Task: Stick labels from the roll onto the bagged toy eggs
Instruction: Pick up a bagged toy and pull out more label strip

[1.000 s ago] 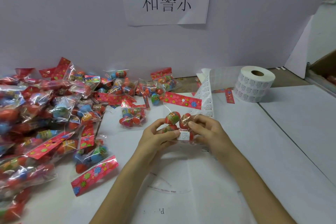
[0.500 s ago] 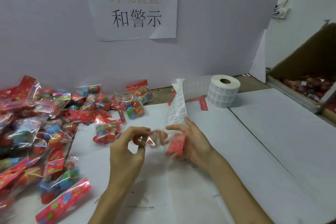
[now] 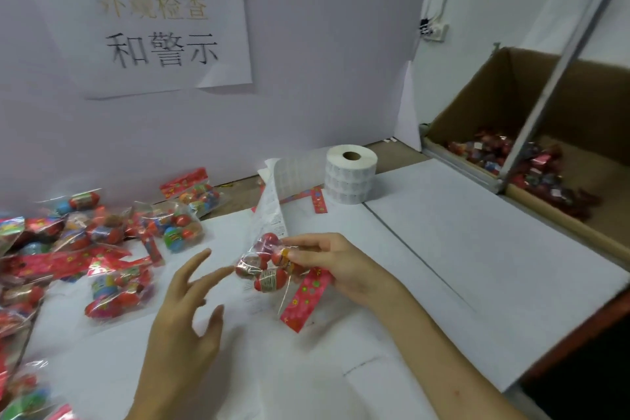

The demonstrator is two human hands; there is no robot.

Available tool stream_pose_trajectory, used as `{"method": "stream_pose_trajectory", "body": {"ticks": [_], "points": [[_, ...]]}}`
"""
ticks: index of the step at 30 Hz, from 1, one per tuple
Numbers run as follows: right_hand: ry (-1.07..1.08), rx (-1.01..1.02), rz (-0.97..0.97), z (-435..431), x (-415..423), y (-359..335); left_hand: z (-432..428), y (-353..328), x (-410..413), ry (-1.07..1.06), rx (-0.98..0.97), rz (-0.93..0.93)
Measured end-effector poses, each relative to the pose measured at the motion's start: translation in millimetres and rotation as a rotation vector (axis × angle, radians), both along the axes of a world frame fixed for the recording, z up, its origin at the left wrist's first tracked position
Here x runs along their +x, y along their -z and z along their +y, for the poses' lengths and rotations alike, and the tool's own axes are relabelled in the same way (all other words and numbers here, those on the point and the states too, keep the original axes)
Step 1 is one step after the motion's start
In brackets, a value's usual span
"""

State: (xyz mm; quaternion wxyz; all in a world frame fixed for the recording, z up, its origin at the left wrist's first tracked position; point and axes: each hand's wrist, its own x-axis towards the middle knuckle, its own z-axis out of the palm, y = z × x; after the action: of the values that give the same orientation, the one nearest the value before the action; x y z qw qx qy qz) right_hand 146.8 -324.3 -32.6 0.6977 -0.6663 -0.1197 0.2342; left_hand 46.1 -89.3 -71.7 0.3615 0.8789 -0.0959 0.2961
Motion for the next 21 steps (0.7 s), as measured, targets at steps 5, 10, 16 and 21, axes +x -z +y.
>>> {"method": "stream_pose_trajectory", "body": {"ticks": [5, 10, 16, 21], "points": [[0.075, 0.042, -0.025, -63.4, 29.7, -26.0, -0.1, 10.8, 8.0, 0.057, -0.013, 0.004], [0.761, 0.496, -0.119, -146.8, 97.5, -86.1, -4.7, 7.8, 10.0, 0.095, -0.019, 0.040], [0.781, 0.095, -0.120, -132.1, 85.2, -69.3, -5.5, 8.4, 8.6, 0.062, -0.044, 0.109], [0.353, -0.106, -0.121, -68.0, 34.6, -40.6, -2.8, 12.5, 5.4, 0.014, -0.014, 0.243]]}}
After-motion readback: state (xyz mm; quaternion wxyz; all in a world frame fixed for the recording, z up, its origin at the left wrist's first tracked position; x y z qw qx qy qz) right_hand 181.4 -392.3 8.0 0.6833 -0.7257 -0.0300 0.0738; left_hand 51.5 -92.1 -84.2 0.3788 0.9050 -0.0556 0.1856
